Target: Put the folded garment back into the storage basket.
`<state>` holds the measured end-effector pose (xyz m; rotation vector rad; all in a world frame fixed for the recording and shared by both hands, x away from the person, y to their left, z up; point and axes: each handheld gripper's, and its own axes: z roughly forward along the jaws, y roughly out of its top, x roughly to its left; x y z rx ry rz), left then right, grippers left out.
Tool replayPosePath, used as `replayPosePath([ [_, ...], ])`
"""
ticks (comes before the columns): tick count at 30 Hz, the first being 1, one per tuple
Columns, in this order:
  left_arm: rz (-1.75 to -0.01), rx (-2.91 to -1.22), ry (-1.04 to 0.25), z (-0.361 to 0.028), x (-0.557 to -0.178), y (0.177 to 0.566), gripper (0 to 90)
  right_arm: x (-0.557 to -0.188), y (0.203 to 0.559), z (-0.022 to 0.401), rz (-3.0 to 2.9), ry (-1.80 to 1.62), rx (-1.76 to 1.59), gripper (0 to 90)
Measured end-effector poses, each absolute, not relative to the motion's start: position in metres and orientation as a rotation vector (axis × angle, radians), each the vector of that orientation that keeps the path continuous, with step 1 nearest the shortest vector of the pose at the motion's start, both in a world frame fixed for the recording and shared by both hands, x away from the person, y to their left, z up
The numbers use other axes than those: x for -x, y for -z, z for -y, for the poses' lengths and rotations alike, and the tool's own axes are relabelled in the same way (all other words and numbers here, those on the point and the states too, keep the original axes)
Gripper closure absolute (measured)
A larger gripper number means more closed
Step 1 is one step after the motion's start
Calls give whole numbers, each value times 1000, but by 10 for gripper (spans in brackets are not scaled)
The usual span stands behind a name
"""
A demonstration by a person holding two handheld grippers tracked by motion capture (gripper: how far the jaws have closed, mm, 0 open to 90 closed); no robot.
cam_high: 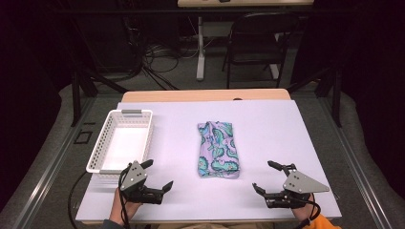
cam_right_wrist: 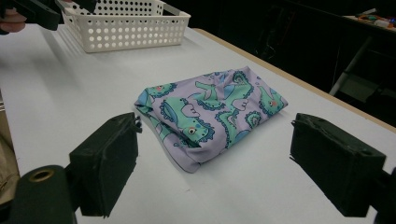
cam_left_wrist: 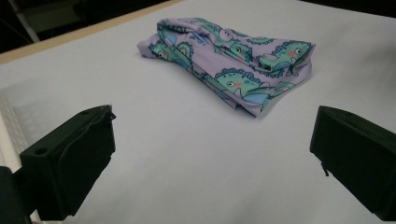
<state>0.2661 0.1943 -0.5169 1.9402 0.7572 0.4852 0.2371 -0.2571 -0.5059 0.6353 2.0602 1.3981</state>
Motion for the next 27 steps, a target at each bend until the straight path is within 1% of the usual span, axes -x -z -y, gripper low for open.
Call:
replayPosePath([
  [9,-761,-1959,-436,-187,-274,515,0,-237,507,255,-2070,-1392,-638,145],
  [20,-758,-1987,-373,-167,-293,515,0,-237,507,255,-2072,-1392,-636,144],
  [27,-753,-1998,-366,-157,-304,514,0,-237,507,255,-2073,-1390,-634,145],
])
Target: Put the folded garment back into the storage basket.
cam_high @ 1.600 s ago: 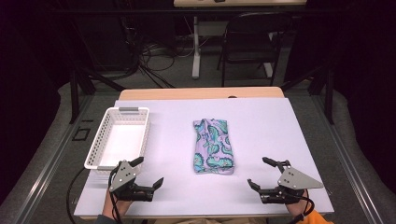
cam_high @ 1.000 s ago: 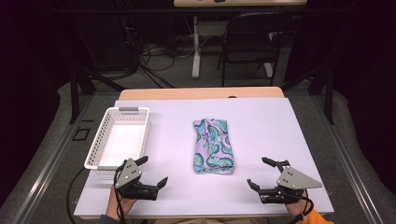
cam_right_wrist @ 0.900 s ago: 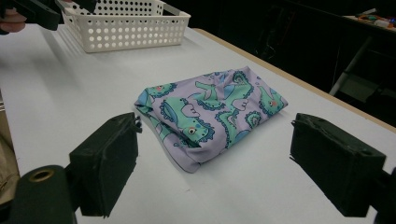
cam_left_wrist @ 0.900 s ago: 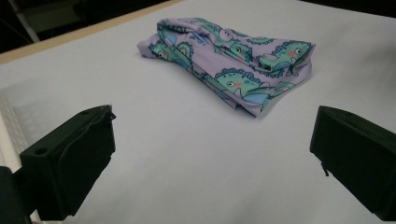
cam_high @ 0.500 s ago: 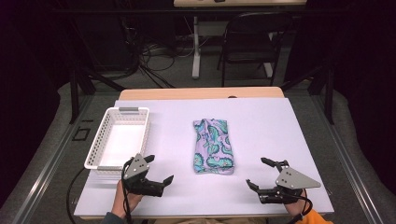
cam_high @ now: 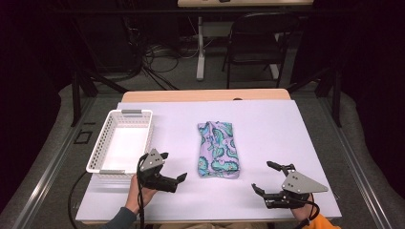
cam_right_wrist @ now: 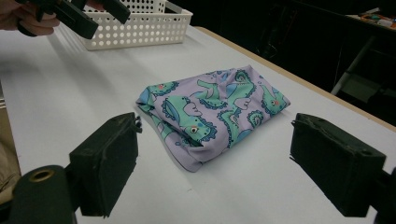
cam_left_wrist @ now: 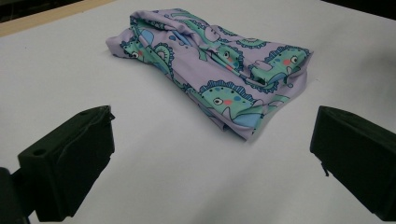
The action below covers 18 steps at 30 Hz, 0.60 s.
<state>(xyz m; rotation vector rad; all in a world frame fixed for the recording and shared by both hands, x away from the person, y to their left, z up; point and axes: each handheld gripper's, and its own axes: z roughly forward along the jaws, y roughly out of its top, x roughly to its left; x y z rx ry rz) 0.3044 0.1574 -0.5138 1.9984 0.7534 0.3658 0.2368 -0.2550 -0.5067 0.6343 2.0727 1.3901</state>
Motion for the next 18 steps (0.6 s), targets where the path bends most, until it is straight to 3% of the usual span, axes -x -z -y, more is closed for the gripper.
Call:
replayPosePath([
  [18,-777,-2016,-384,-147,-324,514,0,-237,507,255,-2079,-1392,-632,145],
])
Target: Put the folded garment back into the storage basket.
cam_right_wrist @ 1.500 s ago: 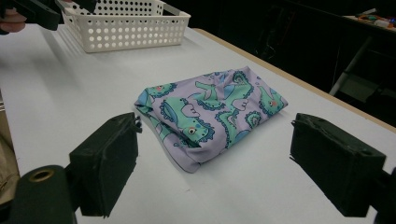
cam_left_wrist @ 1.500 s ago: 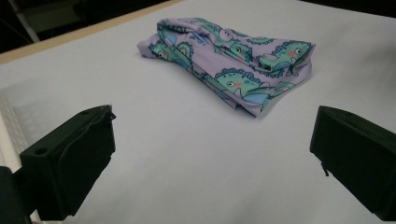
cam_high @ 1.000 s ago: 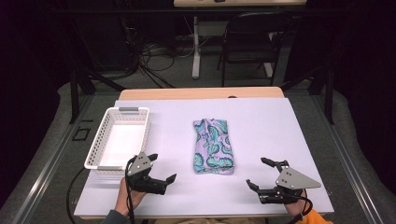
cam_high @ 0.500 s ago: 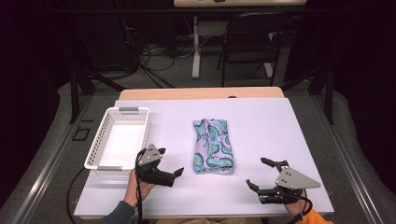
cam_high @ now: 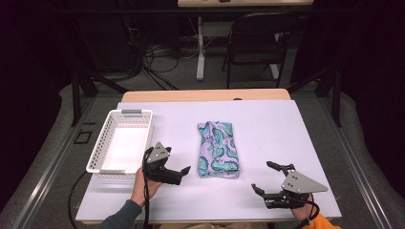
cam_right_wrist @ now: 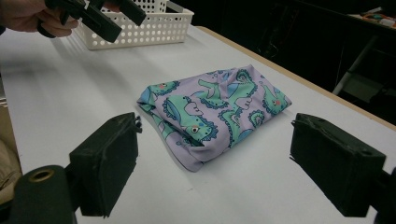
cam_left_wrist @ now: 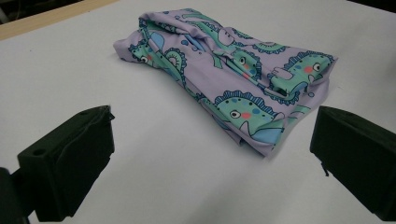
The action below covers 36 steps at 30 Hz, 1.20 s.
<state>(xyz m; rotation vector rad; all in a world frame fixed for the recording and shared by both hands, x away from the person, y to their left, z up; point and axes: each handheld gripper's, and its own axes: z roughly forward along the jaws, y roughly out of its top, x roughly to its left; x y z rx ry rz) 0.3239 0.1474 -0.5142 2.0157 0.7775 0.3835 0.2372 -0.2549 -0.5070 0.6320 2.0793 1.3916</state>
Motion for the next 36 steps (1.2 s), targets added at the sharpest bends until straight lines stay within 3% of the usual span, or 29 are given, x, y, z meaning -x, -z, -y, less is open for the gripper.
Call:
replayPosePath([
  [36,-842,-2016,-345,-114,-360,498,0,-237,508,254,-2086,-1394,-631,145],
])
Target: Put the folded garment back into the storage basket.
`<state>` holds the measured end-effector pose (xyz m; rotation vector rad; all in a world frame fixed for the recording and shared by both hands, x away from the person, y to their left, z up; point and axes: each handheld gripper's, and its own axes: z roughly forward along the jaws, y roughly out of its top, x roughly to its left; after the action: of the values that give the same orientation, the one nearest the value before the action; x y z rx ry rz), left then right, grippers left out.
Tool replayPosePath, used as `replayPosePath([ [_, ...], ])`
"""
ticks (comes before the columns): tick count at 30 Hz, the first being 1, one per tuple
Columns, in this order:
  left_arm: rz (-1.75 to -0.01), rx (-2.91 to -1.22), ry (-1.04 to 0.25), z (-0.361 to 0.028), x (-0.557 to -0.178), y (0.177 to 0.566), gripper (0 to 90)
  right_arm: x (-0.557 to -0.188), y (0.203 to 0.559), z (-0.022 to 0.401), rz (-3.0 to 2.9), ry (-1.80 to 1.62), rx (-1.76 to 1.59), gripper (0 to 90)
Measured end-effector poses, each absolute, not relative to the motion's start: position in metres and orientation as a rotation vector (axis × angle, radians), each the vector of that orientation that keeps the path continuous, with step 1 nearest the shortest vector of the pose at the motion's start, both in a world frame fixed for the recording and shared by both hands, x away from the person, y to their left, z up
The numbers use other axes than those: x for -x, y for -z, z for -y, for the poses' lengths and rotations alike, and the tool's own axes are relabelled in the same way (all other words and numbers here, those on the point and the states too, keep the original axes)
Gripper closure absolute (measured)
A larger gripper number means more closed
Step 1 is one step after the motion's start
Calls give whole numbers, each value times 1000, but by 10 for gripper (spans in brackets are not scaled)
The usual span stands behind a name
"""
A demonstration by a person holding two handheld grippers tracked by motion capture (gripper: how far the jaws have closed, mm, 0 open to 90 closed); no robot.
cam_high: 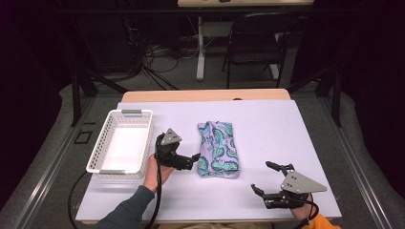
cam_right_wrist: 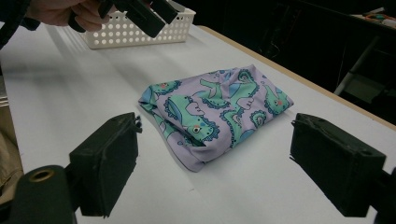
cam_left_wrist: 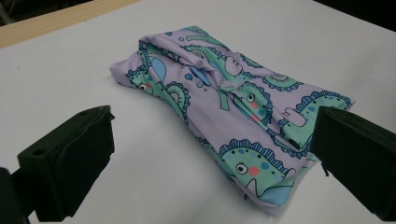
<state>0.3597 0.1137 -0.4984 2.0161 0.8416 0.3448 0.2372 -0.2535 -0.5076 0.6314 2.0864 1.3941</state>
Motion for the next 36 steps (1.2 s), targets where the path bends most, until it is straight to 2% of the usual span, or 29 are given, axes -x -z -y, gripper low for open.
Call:
replayPosePath([
  [36,-901,-2054,-269,-66,-403,499,0,-237,508,253,-2087,-1391,-625,144],
])
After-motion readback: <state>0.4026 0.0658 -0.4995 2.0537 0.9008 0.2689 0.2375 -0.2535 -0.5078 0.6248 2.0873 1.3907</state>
